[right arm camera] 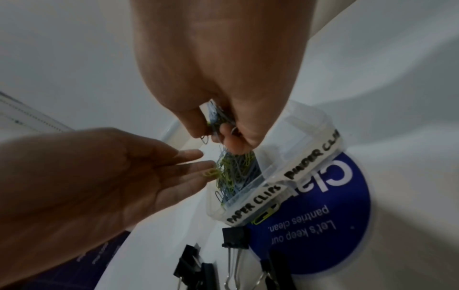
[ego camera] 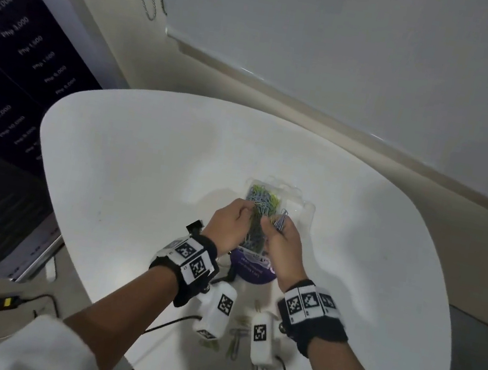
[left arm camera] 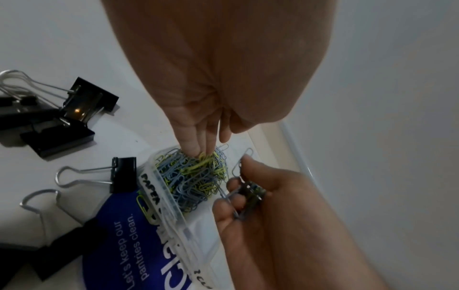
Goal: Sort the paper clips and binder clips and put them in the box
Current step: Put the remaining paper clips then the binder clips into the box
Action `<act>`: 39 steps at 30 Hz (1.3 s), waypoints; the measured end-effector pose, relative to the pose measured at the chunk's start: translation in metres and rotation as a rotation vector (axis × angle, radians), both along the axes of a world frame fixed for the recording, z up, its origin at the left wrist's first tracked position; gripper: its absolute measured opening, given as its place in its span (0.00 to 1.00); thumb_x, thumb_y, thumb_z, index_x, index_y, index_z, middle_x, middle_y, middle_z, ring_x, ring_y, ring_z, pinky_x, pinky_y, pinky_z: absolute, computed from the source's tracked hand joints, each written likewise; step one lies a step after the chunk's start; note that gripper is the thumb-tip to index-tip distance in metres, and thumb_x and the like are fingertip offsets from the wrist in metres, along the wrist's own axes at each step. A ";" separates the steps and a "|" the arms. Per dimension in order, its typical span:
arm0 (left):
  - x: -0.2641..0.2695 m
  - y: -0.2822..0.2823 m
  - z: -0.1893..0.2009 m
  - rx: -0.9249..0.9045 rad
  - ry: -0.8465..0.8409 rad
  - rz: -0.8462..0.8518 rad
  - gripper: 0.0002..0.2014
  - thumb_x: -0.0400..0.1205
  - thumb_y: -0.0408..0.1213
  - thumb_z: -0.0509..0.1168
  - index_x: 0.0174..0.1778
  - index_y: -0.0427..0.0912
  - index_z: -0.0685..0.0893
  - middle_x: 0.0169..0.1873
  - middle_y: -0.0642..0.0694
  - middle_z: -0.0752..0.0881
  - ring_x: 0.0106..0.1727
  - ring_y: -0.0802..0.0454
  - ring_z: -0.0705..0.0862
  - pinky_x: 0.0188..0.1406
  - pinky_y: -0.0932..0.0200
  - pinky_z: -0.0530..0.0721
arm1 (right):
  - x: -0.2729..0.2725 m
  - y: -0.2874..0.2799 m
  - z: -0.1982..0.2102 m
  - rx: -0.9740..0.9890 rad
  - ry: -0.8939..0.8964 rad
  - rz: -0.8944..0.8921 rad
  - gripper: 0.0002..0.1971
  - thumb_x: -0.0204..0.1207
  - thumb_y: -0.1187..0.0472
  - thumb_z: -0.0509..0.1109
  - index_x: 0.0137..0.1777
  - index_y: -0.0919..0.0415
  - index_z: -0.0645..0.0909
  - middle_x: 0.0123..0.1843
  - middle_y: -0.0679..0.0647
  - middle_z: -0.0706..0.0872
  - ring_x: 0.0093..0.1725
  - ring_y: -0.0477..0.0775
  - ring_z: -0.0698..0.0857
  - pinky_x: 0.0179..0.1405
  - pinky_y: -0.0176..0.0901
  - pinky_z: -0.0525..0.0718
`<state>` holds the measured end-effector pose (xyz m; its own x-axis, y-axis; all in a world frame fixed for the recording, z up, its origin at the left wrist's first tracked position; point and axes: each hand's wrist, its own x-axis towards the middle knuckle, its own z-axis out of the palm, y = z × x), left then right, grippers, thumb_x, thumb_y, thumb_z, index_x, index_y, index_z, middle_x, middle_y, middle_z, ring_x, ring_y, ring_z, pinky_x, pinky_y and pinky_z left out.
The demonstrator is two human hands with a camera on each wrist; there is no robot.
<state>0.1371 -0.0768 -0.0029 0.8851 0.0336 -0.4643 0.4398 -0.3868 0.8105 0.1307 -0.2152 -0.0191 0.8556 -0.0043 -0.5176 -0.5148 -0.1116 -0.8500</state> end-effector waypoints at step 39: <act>-0.176 -0.001 -0.058 0.430 -0.262 -0.886 0.05 0.81 0.32 0.64 0.51 0.41 0.82 0.50 0.44 0.79 0.44 0.44 0.83 0.39 0.53 0.82 | -0.199 -0.092 -0.044 -0.445 -0.088 0.652 0.12 0.70 0.57 0.79 0.52 0.53 0.84 0.49 0.37 0.74 0.44 0.39 0.81 0.43 0.28 0.79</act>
<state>-0.0388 -0.0782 -0.0611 0.7450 -0.5646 -0.3552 -0.3174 -0.7684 0.5557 -0.0684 -0.3070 -0.0635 0.7946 0.3215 -0.5150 -0.1613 -0.7060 -0.6896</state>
